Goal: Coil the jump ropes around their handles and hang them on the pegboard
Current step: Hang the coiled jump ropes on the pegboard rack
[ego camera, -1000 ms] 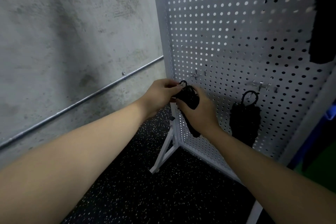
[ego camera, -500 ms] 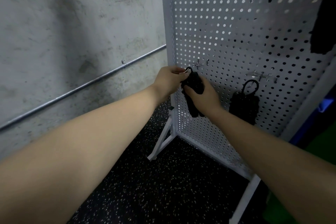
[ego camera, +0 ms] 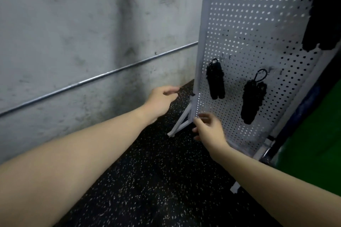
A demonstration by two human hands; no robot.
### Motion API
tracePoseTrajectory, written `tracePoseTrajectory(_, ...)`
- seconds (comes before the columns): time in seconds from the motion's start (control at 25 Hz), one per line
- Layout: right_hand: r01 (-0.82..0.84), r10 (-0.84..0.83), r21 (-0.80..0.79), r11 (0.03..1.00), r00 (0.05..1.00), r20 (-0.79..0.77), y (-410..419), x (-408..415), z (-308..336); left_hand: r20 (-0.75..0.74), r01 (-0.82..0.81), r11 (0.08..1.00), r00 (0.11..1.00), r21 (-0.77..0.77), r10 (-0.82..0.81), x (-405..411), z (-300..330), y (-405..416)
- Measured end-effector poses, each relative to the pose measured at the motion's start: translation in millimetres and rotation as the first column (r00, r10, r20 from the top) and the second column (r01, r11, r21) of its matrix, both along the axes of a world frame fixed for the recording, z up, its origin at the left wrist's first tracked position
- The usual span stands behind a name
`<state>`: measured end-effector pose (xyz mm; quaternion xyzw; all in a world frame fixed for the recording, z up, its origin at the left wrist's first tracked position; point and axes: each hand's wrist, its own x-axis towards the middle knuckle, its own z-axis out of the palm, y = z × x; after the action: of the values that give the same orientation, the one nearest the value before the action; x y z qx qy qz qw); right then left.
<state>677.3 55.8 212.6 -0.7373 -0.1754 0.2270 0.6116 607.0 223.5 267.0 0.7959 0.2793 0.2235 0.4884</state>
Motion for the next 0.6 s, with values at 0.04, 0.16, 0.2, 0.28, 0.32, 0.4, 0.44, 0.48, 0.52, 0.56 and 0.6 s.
tracePoseTrajectory(0.04, -0.059, 0.059, -0.003, 0.998, 0.998, 0.009, -10.8, -25.0, 1.7, 0.004, -0.011, 1.000, 1.000, 0.013, 0.011, -27.7, 2.8, -7.2)
tracePoseTrajectory(0.16, -0.310, 0.312, -0.044, 0.950, 0.949, 0.040, -53.1, -103.8, 7.1, 0.037, -0.055, 0.998, 0.998, -0.013, 0.055, -130.2, 5.8, -51.5)
tracePoseTrajectory(0.2, -0.399, 0.403, -0.081, 0.914, 0.915, 0.037, -66.1, -130.7, 9.2, 0.015, -0.083, 0.996, 0.996, -0.035, 0.083, -171.0, 1.4, -71.0)
tracePoseTrajectory(0.28, -0.535, 0.548, -0.143, 0.833, 0.834, 0.073, -90.5, -170.8, 8.7, -0.078, -0.086, 0.995, 0.994, -0.057, 0.082, -237.3, -14.6, -110.2)
tracePoseTrajectory(0.32, -0.610, 0.631, -0.185, 0.770, 0.771, 0.082, -103.6, -193.8, 4.6, -0.143, -0.086, 0.994, 0.987, -0.070, 0.075, -271.6, -25.4, -132.2)
tracePoseTrajectory(0.4, -0.715, 0.755, -0.282, 0.640, 0.653, 0.059, -125.9, -239.6, -12.9, -0.240, -0.126, 0.988, 0.966, -0.093, 0.100, -330.9, -47.9, -170.4)
tracePoseTrajectory(0.44, -0.737, 0.787, -0.324, 0.594, 0.615, 0.042, -133.5, -259.2, -23.1, -0.253, -0.150, 0.982, 0.960, -0.117, 0.117, -353.8, -56.1, -186.3)
tracePoseTrajectory(0.48, -0.746, 0.807, -0.364, 0.557, 0.590, 0.025, -140.9, -278.2, -35.8, -0.253, -0.177, 0.974, 0.958, -0.140, 0.138, -375.9, -66.2, -202.0)
tracePoseTrajectory(0.52, -0.746, 0.821, -0.411, 0.524, 0.570, 0.013, -146.1, -292.5, -50.3, -0.249, -0.198, 0.967, 0.956, -0.162, 0.154, -393.0, -77.1, -212.5)
tracePoseTrajectory(0.56, -0.747, 0.839, -0.459, 0.481, 0.544, -0.006, -151.9, -305.8, -67.0, -0.257, -0.216, 0.958, 0.952, -0.186, 0.165, -409.5, -90.2, -222.8)
tracePoseTrajectory(0.6, -0.743, 0.856, -0.509, 0.435, 0.517, -0.024, -157.9, -315.1, -83.9, -0.267, -0.225, 0.951, 0.949, -0.210, 0.166, -420.9, -104.1, -230.6)
